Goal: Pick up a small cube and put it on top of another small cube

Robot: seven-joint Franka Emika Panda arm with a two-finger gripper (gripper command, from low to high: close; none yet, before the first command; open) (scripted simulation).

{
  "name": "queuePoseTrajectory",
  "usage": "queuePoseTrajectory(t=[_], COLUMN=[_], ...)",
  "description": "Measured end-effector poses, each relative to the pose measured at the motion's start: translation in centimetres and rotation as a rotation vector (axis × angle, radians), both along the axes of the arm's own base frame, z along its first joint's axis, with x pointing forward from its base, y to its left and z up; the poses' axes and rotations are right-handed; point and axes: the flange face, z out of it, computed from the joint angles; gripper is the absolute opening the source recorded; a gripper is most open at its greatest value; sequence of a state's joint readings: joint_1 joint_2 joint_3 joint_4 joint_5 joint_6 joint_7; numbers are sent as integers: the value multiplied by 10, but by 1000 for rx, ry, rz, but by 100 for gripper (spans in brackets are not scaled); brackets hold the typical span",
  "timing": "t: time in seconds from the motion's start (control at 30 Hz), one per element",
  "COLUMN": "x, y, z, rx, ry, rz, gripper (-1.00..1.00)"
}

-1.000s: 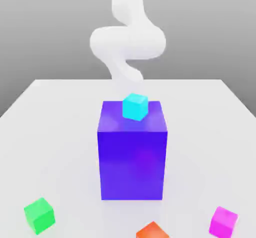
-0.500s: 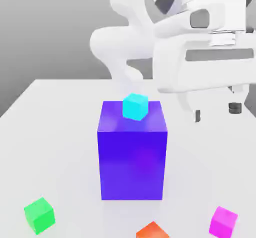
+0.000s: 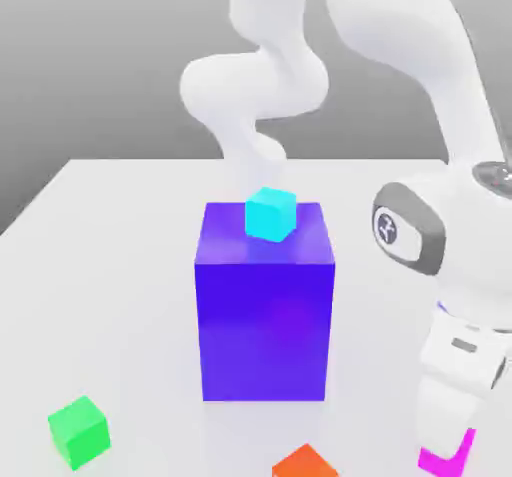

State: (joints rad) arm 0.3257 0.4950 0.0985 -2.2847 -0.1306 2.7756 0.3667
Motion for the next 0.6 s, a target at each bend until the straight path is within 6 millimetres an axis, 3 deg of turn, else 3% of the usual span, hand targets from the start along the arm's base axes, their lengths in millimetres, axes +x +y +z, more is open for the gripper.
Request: queuePoseTrajectory(t=[0.23,0.37,0.4,0.5,0.6], x=[0,0,4,25,34], y=[0,0,-13,-87,-162], z=[-3,43,52,64,73], rx=[-1,-1,-3,-16,-21], ry=[1,2,1,0,-1], rz=[1,1,-41,-282,-522], gripper=[-100,-100,-100,-100,-100])
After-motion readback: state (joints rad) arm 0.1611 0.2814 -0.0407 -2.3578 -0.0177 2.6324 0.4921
